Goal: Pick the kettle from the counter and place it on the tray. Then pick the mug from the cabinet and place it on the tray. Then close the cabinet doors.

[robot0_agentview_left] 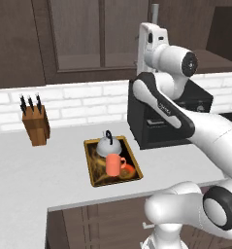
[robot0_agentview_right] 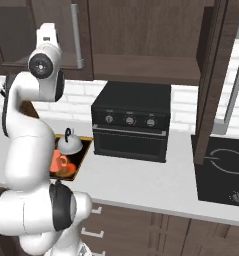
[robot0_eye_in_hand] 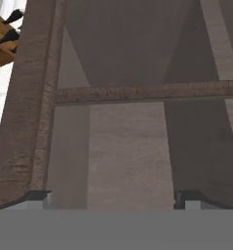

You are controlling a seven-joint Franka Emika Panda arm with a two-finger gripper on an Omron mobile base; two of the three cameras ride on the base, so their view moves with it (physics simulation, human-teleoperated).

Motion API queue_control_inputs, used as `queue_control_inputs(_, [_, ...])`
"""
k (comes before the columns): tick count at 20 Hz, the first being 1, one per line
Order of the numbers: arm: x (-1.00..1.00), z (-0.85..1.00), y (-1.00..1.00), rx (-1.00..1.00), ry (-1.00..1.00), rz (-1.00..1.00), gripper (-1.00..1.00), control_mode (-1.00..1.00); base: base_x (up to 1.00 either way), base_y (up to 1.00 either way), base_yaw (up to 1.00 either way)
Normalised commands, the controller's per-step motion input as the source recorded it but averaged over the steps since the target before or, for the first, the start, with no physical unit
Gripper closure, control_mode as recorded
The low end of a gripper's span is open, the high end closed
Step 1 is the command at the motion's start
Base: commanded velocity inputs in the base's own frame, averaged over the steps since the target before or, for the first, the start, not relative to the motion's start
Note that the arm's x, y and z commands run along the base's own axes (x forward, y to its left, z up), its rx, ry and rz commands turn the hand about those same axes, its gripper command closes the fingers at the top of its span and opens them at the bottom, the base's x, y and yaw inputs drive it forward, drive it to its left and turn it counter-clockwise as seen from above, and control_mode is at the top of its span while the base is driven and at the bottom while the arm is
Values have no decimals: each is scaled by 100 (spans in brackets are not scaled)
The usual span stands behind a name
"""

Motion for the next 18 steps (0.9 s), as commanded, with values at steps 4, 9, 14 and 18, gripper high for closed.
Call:
queue_control_inputs(4, [-97,14,0,0,0,1,-100,-100,0,0,0])
queue_control_inputs(9, [-100,8,0,-1,0,1,-100,-100,0,0,0])
queue_control_inputs(14, [-100,5,-12,-9,0,0,-100,-100,0,0,0])
queue_control_inputs(18, [-93,0,-30,-12,0,0,-100,-100,0,0,0])
